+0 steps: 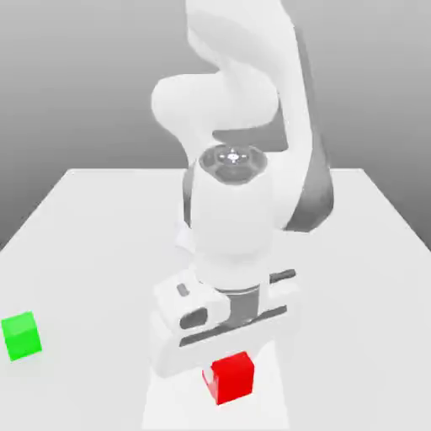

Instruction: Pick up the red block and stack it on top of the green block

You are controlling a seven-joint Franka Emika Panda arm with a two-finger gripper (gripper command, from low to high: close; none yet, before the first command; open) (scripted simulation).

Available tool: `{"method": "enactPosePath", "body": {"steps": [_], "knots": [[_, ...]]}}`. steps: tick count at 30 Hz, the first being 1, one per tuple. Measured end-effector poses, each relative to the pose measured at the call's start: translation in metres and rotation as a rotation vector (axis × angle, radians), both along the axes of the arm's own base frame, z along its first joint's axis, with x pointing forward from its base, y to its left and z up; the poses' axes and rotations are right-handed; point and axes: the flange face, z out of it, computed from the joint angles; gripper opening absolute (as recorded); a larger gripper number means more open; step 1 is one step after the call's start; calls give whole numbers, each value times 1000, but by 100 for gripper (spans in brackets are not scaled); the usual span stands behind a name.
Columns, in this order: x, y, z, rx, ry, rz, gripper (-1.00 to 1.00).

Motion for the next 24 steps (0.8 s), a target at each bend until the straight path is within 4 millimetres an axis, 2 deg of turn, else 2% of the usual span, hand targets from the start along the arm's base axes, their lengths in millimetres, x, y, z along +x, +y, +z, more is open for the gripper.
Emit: {"method": "enactPosePath", "body": {"steps": [3,7,11,15,17,21,22,24], "knots": [[-9,-58,7,-1,0,-103,-100],[-33,-134,14,-1,0,-244,-100],[-70,-205,22,-1,0,-386,-100],[-120,-270,29,1,0,-534,-100],[-136,-288,23,2,-1,-578,-100],[-140,-292,-23,2,-1,-589,-100],[-141,-292,-30,2,-1,-589,100],[-141,-292,-30,2,-1,-589,100]]}}
